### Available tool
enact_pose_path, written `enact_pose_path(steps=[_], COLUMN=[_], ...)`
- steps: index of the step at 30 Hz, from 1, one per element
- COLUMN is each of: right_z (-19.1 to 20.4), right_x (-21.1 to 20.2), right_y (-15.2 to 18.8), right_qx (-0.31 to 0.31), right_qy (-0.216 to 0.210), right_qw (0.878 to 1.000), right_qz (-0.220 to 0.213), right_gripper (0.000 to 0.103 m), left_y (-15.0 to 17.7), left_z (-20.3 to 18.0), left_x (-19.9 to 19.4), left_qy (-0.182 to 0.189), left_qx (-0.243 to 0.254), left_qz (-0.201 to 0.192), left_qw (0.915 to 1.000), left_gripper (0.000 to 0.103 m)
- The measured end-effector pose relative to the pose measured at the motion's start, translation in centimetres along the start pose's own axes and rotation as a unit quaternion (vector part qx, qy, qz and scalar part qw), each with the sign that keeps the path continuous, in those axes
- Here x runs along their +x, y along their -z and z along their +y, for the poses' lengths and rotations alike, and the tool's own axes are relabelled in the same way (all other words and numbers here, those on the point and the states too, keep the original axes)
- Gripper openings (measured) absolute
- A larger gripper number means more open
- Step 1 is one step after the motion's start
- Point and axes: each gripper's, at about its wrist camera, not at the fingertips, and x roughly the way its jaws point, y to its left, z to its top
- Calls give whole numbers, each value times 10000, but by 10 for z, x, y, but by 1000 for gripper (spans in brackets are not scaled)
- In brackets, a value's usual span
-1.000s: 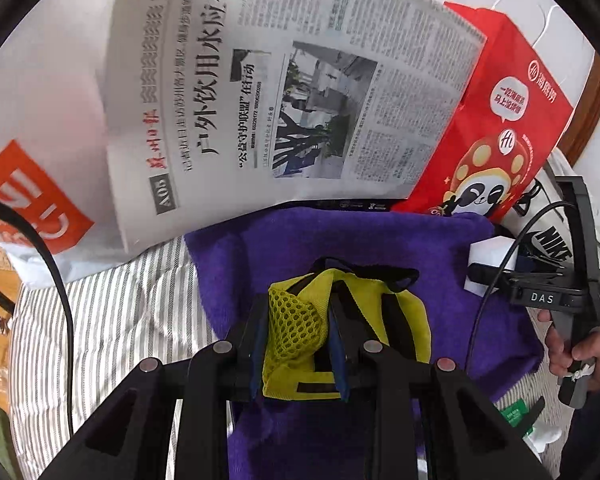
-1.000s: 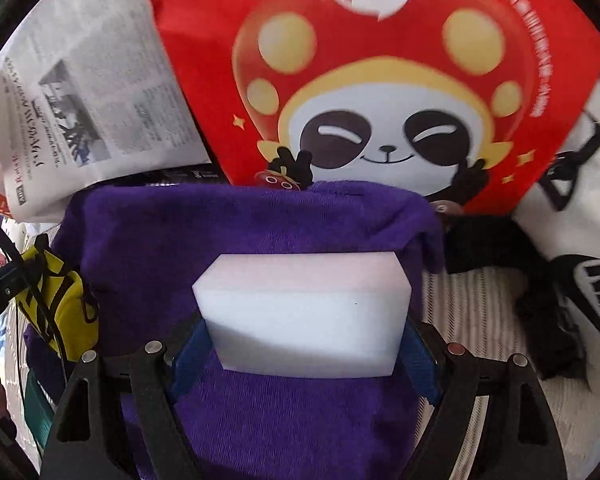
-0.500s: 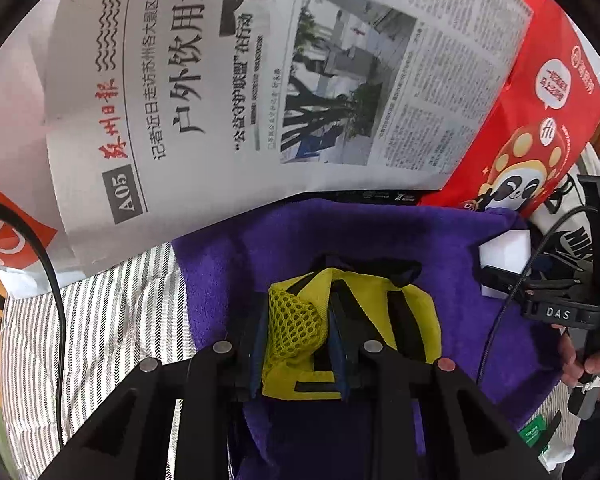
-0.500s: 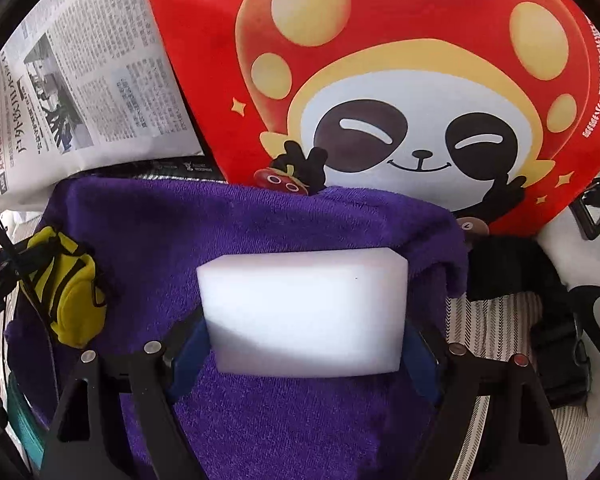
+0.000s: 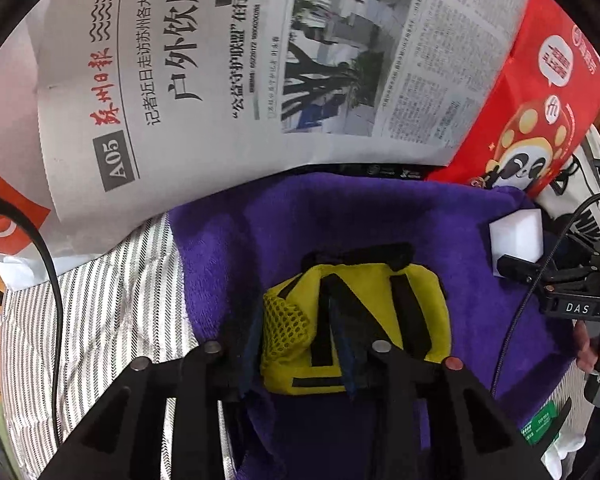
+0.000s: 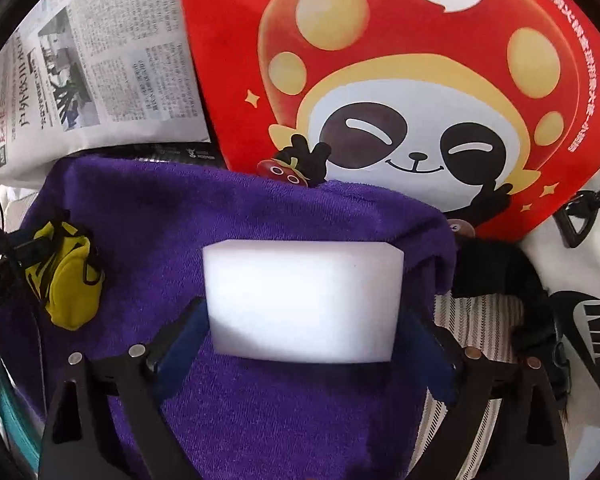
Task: Organize soft objects
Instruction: 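Carry pouch and sponge onto the purple towel and open both grippers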
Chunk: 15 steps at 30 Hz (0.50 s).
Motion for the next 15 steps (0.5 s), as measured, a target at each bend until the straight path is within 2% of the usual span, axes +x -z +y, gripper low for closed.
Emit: enact_pose_path(steps=[1,3,5,10,15], right_z=[1,5,6,2,-2], right_x=[-1,-6,-12,-33,-62], right_y=[1,3,5,10,21], right_qx=[-11,-23,-5,189,382], right_qy=[22,71,81,59,-88], right_qw=[10000,10000,9999,9995,9986], right_qz=[-8,-46,-61,-233,-368], right_gripper=[94,95,95,95,95], left_y=[1,3,6,7,10], left_z=[-1,-4,-11,-17,-14], left_x=[-1,-3,-8,-21,-44], left_qy=[30,64,-60,-188,-115], left_qx=[1,40,123,194,187], left_qz=[0,-35,-104,-235,-353], left_qw=[10000,10000,9999,9994,9991], left_gripper=[40,57,64,64,64])
